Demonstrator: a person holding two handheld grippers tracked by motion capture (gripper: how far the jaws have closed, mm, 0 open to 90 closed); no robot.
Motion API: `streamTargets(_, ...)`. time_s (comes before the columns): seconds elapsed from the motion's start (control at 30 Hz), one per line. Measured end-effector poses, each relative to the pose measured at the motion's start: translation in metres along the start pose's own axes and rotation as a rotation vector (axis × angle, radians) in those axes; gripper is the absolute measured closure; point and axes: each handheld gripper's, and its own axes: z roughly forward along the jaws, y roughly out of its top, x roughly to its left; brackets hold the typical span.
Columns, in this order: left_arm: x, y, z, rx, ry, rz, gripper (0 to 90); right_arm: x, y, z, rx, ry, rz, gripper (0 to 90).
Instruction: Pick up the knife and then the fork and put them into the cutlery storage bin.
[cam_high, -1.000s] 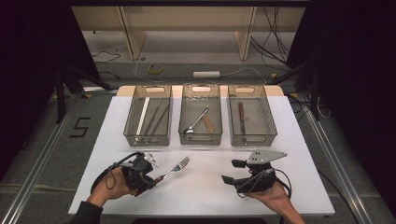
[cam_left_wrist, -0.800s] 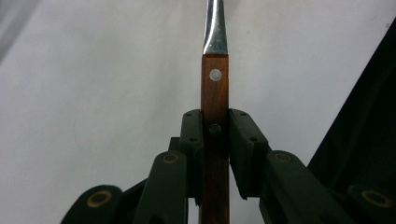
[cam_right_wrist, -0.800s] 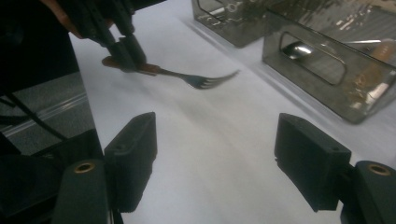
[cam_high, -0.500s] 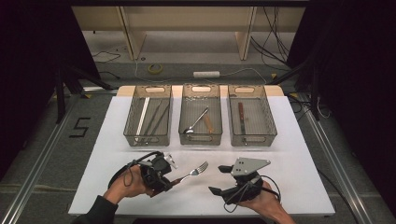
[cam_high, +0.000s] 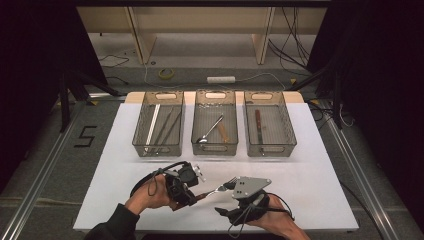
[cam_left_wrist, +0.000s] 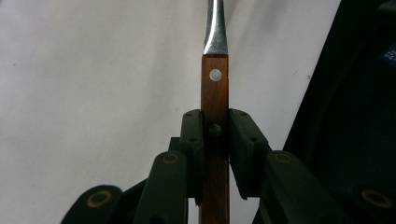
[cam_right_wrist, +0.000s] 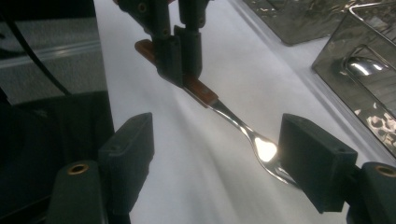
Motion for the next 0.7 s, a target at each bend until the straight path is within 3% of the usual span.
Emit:
streamTargets(0.37, -0.006, 0.009, 0.002, 0.025, -0.032, 0.028, 75.8, 0.01, 0.002, 0.022, 0.081, -0.059, -0.165, 34.7)
streamTargets(0.7, -0.01, 0.013, 0.003, 0.024, -0.068, 0.04, 75.8, 0.016, 0.003, 0.034, 0.121, -0.069, -0.258, 44.2)
